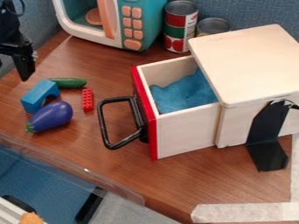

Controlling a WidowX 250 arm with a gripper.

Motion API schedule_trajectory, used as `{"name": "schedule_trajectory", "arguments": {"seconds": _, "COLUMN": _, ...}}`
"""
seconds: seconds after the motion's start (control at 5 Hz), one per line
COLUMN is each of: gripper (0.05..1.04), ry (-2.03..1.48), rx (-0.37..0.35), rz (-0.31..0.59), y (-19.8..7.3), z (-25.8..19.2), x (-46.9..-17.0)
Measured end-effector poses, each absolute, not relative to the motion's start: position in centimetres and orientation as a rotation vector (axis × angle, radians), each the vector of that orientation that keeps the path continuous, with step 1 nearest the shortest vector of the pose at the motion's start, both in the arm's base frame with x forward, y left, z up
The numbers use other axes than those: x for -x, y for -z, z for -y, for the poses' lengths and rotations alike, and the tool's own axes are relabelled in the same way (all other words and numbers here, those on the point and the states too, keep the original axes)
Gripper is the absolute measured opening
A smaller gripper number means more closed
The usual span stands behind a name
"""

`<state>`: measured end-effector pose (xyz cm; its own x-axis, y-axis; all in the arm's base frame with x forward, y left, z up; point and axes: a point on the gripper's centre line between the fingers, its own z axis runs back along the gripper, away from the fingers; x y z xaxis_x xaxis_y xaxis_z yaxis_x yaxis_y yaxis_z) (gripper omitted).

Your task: Move the blue object inside the drawer

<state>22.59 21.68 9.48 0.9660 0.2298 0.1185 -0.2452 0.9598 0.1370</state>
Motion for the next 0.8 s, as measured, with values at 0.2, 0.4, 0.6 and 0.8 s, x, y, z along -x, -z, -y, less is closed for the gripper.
{"name": "schedule_trajectory", "arguments": {"seconds": 0.2, "gripper": 0.999, "ry": -0.251, "rx": -0.14, "rz": 0.129, "y": -8.7, "z": -22.1, "x": -23.7}}
{"name": "schedule_trajectory", "arguments": {"seconds": 0.4, "gripper": 0.999, "ry": -0.245, "rx": -0.117, "rz": 0.134, "y": -8.0, "z": -22.6, "x": -24.7}}
{"name": "schedule_trajectory", "arguments": {"seconds": 0.6, "gripper": 0.999, "ry": -0.215, "rx": -0.064, "rz": 0.137, "y": -7.6, "z": -22.7, "x": -25.4}}
{"name": "schedule_trajectory", "arguments": {"seconds": 0.8, "gripper": 0.999, "ry": -0.188, "rx": -0.019, "rz": 0.121, "y": -6.7, "z": -22.9, "x": -25.5}}
